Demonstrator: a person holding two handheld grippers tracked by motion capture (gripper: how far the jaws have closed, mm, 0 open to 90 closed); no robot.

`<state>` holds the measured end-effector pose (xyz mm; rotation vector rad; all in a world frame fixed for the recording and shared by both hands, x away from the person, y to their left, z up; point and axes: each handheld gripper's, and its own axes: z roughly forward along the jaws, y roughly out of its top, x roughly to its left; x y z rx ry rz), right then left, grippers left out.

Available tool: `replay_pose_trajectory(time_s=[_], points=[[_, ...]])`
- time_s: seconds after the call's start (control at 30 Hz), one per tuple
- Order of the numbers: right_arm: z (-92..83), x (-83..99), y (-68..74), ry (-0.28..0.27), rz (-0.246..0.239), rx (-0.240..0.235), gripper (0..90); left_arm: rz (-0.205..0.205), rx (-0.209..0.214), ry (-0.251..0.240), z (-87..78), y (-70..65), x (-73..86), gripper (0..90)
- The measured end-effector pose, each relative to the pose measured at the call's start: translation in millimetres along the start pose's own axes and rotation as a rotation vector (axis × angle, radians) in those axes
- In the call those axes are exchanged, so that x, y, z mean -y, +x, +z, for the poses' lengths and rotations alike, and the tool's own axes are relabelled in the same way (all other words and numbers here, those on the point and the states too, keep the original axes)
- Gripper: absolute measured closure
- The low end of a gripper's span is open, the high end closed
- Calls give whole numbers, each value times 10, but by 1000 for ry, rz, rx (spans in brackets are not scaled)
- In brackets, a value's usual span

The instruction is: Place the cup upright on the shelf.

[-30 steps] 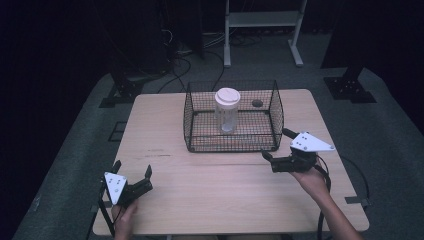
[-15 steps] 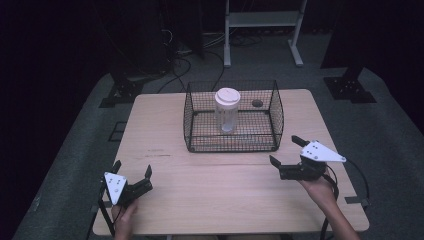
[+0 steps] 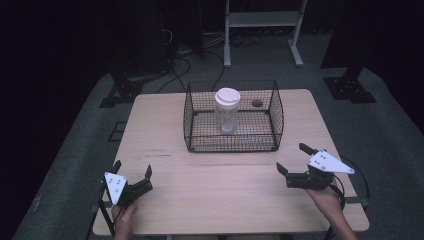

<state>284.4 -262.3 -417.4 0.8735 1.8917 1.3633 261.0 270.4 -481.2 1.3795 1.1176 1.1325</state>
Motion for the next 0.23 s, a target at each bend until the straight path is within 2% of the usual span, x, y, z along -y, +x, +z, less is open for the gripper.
replay_pose_trajectory(time_s=[0.1, 0.23], points=[[-44, 73, 35, 4, 11, -3, 15, 0, 0, 0, 0, 1, 0, 0], [-133, 203, 138, 11, 2, 14, 15, 0, -1, 0, 2, 0, 0, 0]])
